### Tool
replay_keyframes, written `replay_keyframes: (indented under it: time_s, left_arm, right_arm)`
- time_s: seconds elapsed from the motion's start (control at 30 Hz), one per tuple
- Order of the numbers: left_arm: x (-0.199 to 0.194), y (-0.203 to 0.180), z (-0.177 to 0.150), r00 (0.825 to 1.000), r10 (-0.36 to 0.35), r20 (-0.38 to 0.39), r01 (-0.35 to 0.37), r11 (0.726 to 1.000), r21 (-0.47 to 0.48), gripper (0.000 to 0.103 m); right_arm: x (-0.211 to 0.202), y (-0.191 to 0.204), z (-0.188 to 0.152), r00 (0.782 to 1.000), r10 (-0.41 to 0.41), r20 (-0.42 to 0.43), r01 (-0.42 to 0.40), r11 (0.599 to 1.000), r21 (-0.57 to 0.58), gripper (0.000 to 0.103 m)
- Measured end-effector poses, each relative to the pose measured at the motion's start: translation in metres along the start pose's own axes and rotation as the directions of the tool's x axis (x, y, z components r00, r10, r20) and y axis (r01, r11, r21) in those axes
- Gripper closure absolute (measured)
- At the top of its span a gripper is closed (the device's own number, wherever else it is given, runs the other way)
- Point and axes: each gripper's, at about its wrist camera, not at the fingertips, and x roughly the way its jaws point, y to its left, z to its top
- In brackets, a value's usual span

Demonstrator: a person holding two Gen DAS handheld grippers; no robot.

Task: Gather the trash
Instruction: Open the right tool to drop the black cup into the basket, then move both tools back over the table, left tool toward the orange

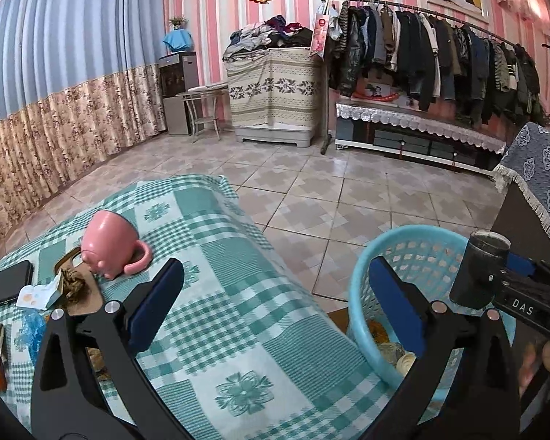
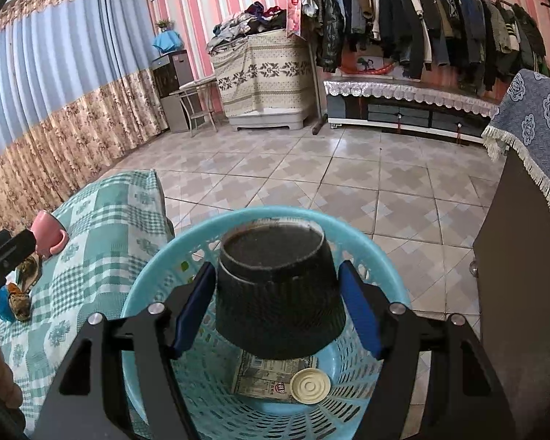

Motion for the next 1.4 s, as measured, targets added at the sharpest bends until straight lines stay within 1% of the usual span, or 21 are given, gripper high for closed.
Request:
replay_keyframes:
  time_s: [0.03, 0.07, 0.3, 0.43, 0.53, 0.73, 1.13, 1.27, 1.4]
  left_arm:
    - [-0.001, 0.003, -0.001, 1.000, 0.002, 0.000, -0.002, 1.000, -0.004, 0.005]
    - [-0.002, 0.005, -0.002, 1.000, 0.003, 0.001, -0.003, 1.000, -0.008, 0.005]
    - [-0.011, 0.019, 0.000, 1.000, 0.016, 0.015, -0.015, 1.000, -0.027, 0.005]
    - [-0.018, 0.028, -0.001, 0.999, 0.023, 0.023, -0.022, 0.999, -0.039, 0.005]
    - [-0.023, 0.036, -0.004, 0.999, 0.026, 0.025, -0.024, 0.999, -0.049, 0.005]
    - [-0.036, 0.055, -0.011, 0.998, 0.047, 0.031, -0.045, 0.998, -0.054, 0.005]
    - [-0.061, 0.102, -0.034, 0.997, 0.074, 0.023, -0.071, 0.991, -0.117, 0.005]
    - [-0.069, 0.121, -0.044, 0.996, 0.087, 0.017, -0.084, 0.986, -0.141, 0.005]
    - [-0.077, 0.138, -0.055, 0.994, 0.109, 0.009, -0.107, 0.983, -0.151, 0.005]
  right_arm:
    - [-0.001, 0.001, 0.000, 1.000, -0.001, 0.003, 0.001, 1.000, -0.003, 0.024]
    - [-0.003, 0.002, 0.000, 1.000, -0.010, 0.013, 0.011, 1.000, -0.009, 0.019]
    - [-0.013, 0.006, 0.004, 0.999, -0.029, 0.024, 0.030, 0.999, -0.036, 0.010]
    - [-0.020, 0.011, 0.005, 0.998, -0.045, 0.034, 0.047, 0.998, -0.048, 0.008]
    - [-0.025, 0.018, 0.004, 0.997, -0.057, 0.044, 0.060, 0.996, -0.066, 0.005]
    - [-0.031, 0.031, 0.000, 0.997, -0.057, 0.050, 0.060, 0.995, -0.074, 0.005]
    - [-0.047, 0.077, -0.005, 0.998, -0.040, 0.056, 0.048, 0.989, -0.143, 0.004]
    - [-0.053, 0.092, -0.008, 0.998, -0.017, 0.066, 0.026, 0.989, -0.145, 0.004]
    - [-0.058, 0.115, -0.014, 0.996, 0.017, 0.084, -0.002, 0.985, -0.175, 0.004]
